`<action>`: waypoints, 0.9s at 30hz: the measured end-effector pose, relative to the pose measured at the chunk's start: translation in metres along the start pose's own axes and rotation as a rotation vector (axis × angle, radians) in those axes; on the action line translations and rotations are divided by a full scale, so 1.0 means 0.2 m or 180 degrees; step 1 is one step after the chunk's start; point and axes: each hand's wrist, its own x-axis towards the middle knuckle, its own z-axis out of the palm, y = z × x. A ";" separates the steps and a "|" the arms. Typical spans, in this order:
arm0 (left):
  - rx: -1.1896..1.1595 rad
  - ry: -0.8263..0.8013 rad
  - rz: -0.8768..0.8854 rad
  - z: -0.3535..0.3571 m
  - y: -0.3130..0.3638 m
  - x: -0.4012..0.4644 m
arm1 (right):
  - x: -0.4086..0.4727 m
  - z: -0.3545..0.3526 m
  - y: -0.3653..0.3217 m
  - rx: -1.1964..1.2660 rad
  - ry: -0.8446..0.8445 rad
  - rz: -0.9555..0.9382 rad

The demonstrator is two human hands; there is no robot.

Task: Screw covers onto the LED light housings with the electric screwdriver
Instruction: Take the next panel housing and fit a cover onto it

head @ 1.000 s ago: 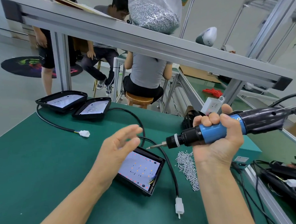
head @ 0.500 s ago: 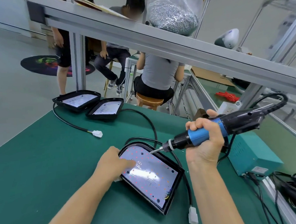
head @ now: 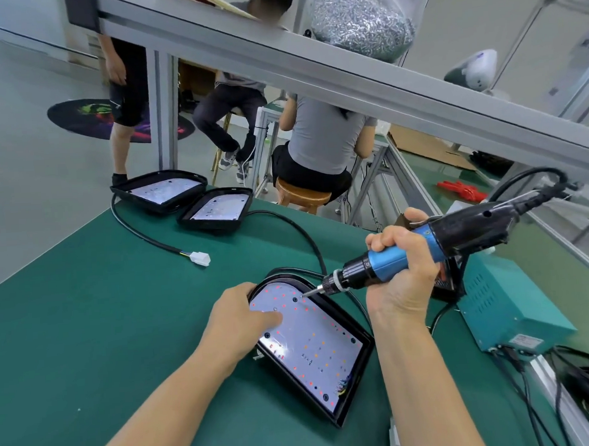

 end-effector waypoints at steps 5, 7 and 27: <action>-0.0041 0.0010 0.0004 0.01 0.00 0.01 | 0.00 0.01 0.01 -0.0077 -0.0016 -0.0030; -0.0062 0.0011 -0.0013 0.01 0.00 0.01 | 0.00 0.01 0.01 -0.0111 -0.0030 -0.0016; -0.0126 0.0102 -0.0049 0.01 -0.02 0.01 | -0.05 0.07 0.04 -0.0413 -0.0245 -0.0230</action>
